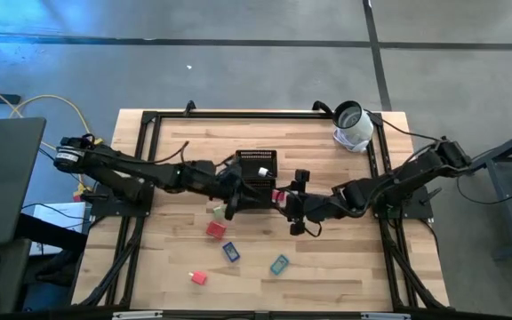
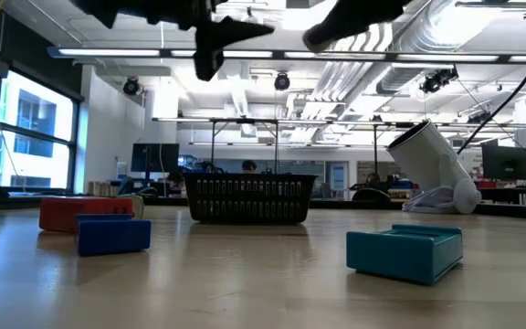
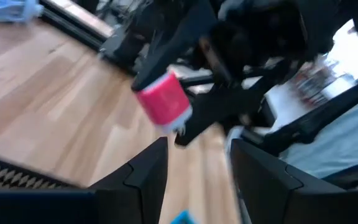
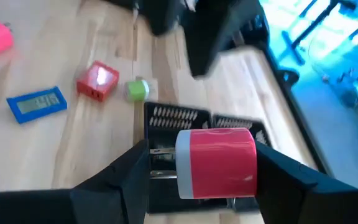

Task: Pick & Place Office items
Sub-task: Put the pink and white charger adapter into the top black bin

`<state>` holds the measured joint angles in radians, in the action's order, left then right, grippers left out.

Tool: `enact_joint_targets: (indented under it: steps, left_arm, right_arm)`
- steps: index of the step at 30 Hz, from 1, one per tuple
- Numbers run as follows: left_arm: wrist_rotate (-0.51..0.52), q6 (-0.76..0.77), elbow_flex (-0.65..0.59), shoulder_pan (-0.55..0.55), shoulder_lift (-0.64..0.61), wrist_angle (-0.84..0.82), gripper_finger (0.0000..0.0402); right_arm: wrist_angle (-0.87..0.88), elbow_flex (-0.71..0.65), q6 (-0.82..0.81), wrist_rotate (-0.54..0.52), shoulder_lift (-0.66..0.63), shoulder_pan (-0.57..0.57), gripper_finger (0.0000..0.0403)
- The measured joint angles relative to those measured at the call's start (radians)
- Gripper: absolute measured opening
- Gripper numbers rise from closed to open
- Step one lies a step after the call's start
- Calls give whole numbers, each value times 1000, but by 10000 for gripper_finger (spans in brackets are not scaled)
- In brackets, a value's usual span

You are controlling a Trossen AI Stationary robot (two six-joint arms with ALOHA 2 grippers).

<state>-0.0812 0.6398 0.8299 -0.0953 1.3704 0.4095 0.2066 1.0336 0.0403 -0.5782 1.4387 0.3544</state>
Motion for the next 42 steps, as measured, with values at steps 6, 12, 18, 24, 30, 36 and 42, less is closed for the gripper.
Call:
enact_joint_targets:
  steps: [6, 12, 18, 24, 30, 36, 42]
  left_arm:
    - [-80, 78, -1, 14, 21, 81, 171]
    - [-148, 135, -1, 14, 80, 174, 171]
    - [-184, 140, -2, 36, 103, 169, 171]
    - [-200, 120, -1, 64, 102, 198, 171]
    - [-203, 108, -1, 69, 102, 244, 171]
    - [-212, 97, -1, 60, 102, 289, 171]
    - [-211, 97, -1, 51, 102, 315, 171]
  right_arm:
    - [-51, 0, 77, -52, 0, 10, 212]
    - [-117, 0, 130, -52, 0, 16, 212]
    - [-154, 2, 154, -53, 0, 38, 212]
    - [-185, 3, 171, -90, 0, 70, 212]
    - [-216, 3, 180, -94, 0, 78, 212]
    - [-267, 3, 204, -74, 0, 66, 212]
    - [-274, 3, 204, -42, 0, 50, 212]
